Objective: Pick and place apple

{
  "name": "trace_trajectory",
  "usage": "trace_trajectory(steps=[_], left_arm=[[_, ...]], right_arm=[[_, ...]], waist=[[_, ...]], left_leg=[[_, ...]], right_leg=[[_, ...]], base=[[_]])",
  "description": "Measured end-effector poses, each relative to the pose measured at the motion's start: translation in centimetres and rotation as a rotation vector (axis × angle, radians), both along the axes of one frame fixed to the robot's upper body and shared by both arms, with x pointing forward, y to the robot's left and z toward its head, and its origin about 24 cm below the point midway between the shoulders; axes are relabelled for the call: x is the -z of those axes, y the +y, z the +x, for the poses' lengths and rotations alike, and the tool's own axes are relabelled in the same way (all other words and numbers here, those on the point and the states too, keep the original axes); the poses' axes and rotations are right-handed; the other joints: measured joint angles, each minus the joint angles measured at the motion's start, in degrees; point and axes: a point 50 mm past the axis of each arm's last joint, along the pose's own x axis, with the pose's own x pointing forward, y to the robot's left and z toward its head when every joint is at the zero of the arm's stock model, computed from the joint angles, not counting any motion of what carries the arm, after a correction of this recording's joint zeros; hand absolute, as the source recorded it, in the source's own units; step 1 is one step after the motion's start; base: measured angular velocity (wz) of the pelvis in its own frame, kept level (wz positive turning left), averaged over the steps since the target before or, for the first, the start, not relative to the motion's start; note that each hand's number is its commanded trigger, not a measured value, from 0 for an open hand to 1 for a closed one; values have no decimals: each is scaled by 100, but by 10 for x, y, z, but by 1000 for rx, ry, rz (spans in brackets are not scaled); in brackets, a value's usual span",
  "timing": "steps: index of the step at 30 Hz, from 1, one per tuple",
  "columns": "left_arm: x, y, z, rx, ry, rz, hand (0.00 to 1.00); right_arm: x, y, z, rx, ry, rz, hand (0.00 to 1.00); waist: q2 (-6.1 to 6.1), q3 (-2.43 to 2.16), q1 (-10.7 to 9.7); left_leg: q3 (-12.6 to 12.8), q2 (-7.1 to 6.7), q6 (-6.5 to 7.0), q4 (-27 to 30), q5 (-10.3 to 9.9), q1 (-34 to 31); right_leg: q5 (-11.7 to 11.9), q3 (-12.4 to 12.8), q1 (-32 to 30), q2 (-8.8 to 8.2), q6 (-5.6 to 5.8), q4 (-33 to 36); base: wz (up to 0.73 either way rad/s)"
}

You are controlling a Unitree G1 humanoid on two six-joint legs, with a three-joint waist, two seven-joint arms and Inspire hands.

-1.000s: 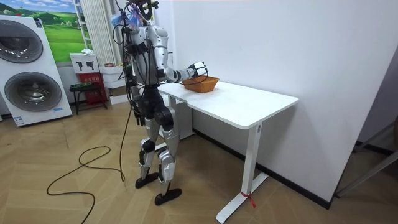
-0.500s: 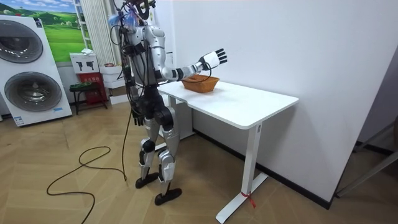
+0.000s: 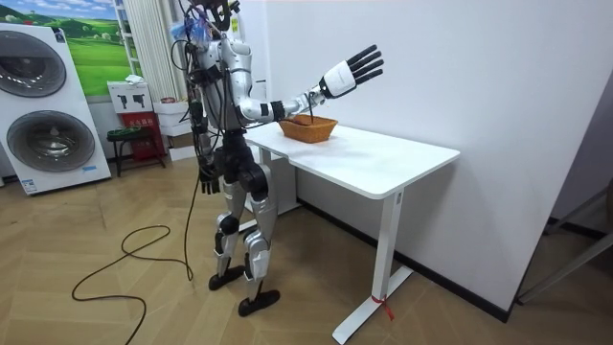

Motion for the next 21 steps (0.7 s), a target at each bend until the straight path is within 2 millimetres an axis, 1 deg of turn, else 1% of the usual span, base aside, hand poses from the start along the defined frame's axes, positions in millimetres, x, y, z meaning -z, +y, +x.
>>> trace_trajectory(steps=[1,2,3,4,5,6,7,8,9,10,11,12,13,14,15,17,18,19,21], left_arm=[[0,0,1,-1,-4,1,0],[-1,1,1,-7,-10,6,0],[-2,2,3,-14,-22,11,0],[-2,3,3,-21,-28,13,0],[-3,5,4,-36,-35,21,0],[-4,8,3,-63,-41,30,0],[-4,8,2,-73,-41,31,0],[-3,7,-1,-103,-41,26,0],[-2,4,-2,-109,-34,20,0],[-2,3,-2,-111,-29,16,0],[-2,2,-4,-120,-16,10,0],[-1,2,-5,-125,-1,7,0],[-1,1,-6,-129,7,5,0],[0,0,-8,-134,22,-3,0],[0,0,-10,-138,31,-8,0],[-1,0,-11,-132,45,-5,0],[0,0,-12,-129,56,-7,0],[0,-1,-13,-130,61,-8,0],[0,-2,-14,-120,82,-13,0]], right_arm=[[7,-3,-6,29,10,40,0],[24,-8,-17,88,28,137,0],[43,-13,-33,166,48,249,0],[52,-15,-42,203,56,302,0],[72,-16,-62,276,90,400,0],[93,-12,-83,340,144,499,0],[102,-9,-93,364,176,543,0],[118,-1,-113,388,254,622,0],[132,7,-136,392,355,691,0],[139,13,-146,386,409,732,0],[152,26,-165,360,523,823,0],[163,42,-184,312,661,915,0],[167,50,-189,276,721,956,0],[173,63,-202,216,829,1029,0],[178,75,-211,169,894,1099,0],[182,88,-218,98,949,1176,0],[184,93,-220,36,1008,1198,0],[184,94,-219,0,1040,1200,0],[187,96,-210,-114,1114,1196,0]], waist=[[11,2,-44],[25,4,-115],[24,1,-151],[26,2,-169],[43,3,-220],[76,-15,-232],[46,-1,-231],[83,-24,-230],[137,-37,-225],[157,-36,-219],[180,-37,-163],[179,-34,-92],[177,-35,-77],[176,-33,-80],[193,-21,-50],[180,-19,-1],[188,-15,87],[190,-15,99],[217,-12,93]], left_leg=[[-1,0,0,-1,0,-3],[-2,0,0,0,0,-18],[1,0,0,-1,0,-28],[5,0,0,-2,0,-34],[-1,-1,0,-1,0,-45],[-2,-1,0,-2,0,-49],[0,-1,0,-4,0,-49],[2,-4,0,-3,0,-43],[-5,-12,0,-5,0,-34],[-4,-15,0,-7,0,-22],[5,-15,0,-9,0,10],[22,-16,0,-10,0,59],[27,-16,0,-9,0,79],[29,-23,0,-7,-1,103],[32,-24,2,-5,-4,119],[20,-24,7,-3,-7,130],[47,-24,12,-8,-10,163],[57,-24,15,-8,-12,177],[57,-27,46,-10,-30,196]], right_leg=[[0,-3,0,-2,0,-2],[0,1,-9,-4,1,-9],[-3,20,-13,-6,3,-15],[-9,24,-14,-8,8,-16],[-25,28,-5,-7,7,-26],[-31,44,-5,-2,2,-24],[-35,56,-11,-1,-1,-19],[-36,81,-10,0,-1,-13],[-37,106,-3,-1,1,-11],[-40,116,7,-3,5,-7],[-63,148,0,-2,0,31],[-105,232,-10,5,-6,96],[-121,237,5,5,-6,106],[-161,225,8,-7,-2,116],[-172,221,-5,-8,-3,134],[-173,224,-8,-7,-4,151],[-171,271,-9,1,-4,166],[-169,277,3,1,-2,167],[-151,270,29,-2,12,166]], base=[[0],[3],[3],[8],[11],[8],[0],[-6],[-3],[-4],[-13],[-15],[-5],[6],[8],[-2],[-10],[-9],[0]])
